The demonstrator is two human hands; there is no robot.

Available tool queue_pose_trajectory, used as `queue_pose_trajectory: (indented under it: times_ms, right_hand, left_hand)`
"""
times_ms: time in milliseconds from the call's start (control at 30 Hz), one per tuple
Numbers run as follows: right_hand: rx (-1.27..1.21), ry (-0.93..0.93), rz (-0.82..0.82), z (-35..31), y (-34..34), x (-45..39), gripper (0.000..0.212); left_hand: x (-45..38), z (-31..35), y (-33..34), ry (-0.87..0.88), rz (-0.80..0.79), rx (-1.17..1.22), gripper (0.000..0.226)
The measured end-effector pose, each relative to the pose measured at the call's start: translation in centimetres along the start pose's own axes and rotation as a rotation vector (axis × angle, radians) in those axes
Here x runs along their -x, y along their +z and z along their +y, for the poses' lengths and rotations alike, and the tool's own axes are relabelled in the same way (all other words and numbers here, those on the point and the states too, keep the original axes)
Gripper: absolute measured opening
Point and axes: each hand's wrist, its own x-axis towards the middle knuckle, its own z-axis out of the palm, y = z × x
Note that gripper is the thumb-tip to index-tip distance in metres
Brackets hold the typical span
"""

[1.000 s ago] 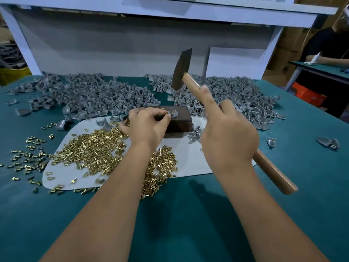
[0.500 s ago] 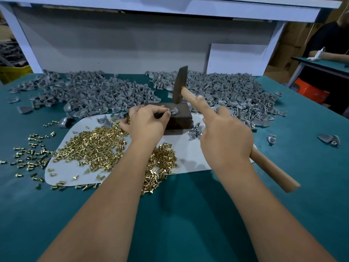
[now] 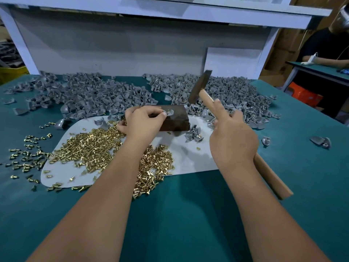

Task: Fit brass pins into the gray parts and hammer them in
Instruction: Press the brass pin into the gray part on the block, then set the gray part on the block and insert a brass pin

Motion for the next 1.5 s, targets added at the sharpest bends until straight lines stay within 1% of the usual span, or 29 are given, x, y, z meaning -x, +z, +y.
queue_pose_trajectory:
  times_ms: [133,200,300,500,567,767,833,867,933,1000,1033,1100,1167,1267,1367,1433,1500]
  right_hand:
    - [-0.002,0.066,-0.055,1.0,0.6,-0.4,0.061]
    - [0.005,0.075,-0.081,1.2,0.7,-0.4,0.061]
    - [0.012,0.071,-0.131,1.3,0.9,-0.3,0.058]
    - [0.025,0.051,-0.158,1.2,1.3,-0.2,0.032]
    - [0.026,0.051,-0.183,1.2,1.4,-0.3,0.027]
    - [0.042,0.012,-0.189,0.8,1.3,-0.2,0.023]
    - [0.065,-0.031,-0.162,0.7,1.3,-0.1,0.026]
    - [0.071,-0.056,-0.124,0.7,1.4,-0.1,0.027]
    - [-0.022,-0.115,-0.01,0.5,1.5,-0.1,0.028]
    - [-0.242,-0.169,0.07,0.0,1.6,0.1,0.028]
    - [-0.361,-0.173,0.059,-0.4,1.8,0.1,0.031]
    - [-0.559,-0.155,-0.032,-1.2,2.0,0.3,0.037]
    - [-0.688,-0.149,-0.086,-1.9,2.4,0.4,0.037]
    - [-0.758,-0.156,-0.043,-2.1,2.8,0.3,0.025]
    - [-0.791,-0.126,-0.044,-1.9,2.7,0.1,0.014]
    - [-0.741,-0.111,-0.031,-1.4,2.5,-0.2,0.011]
    - [-0.631,-0.053,0.005,-0.4,1.8,-0.8,0.011]
  left_hand:
    - [0.3,0.4,-0.2,-0.041,-0.03,0.162,0.024]
    - [0.4,0.4,-0.4,-0.04,-0.049,0.199,0.027]
    - [0.4,0.4,-0.7,-0.032,-0.065,0.208,0.029]
    - [0.4,0.5,-0.8,0.008,-0.066,0.218,0.03]
    - [0.4,0.5,-0.9,0.027,-0.077,0.224,0.029]
    - [0.8,0.7,-1.1,0.021,-0.08,0.19,0.025]
    - [0.8,0.8,-1.2,0.017,-0.089,0.184,0.023]
    - [0.9,0.8,-1.2,0.02,-0.092,0.177,0.021]
    - [1.0,0.8,-1.2,0.047,-0.095,0.16,0.019]
    - [1.2,0.8,-1.2,0.109,-0.107,0.144,0.016]
    - [1.2,0.8,-1.3,0.155,-0.118,0.138,0.016]
    - [1.3,0.9,-1.3,0.254,-0.151,0.137,0.018]
    - [1.4,1.2,-1.4,0.336,-0.197,0.129,0.024]
    - [1.7,1.7,-1.4,0.408,-0.255,0.105,0.035]
    - [1.9,1.9,-1.3,0.431,-0.272,0.099,0.032]
    - [2.0,2.0,-1.2,0.427,-0.273,0.078,0.026]
    - [2.1,2.0,-1.2,0.405,-0.253,0.08,0.023]
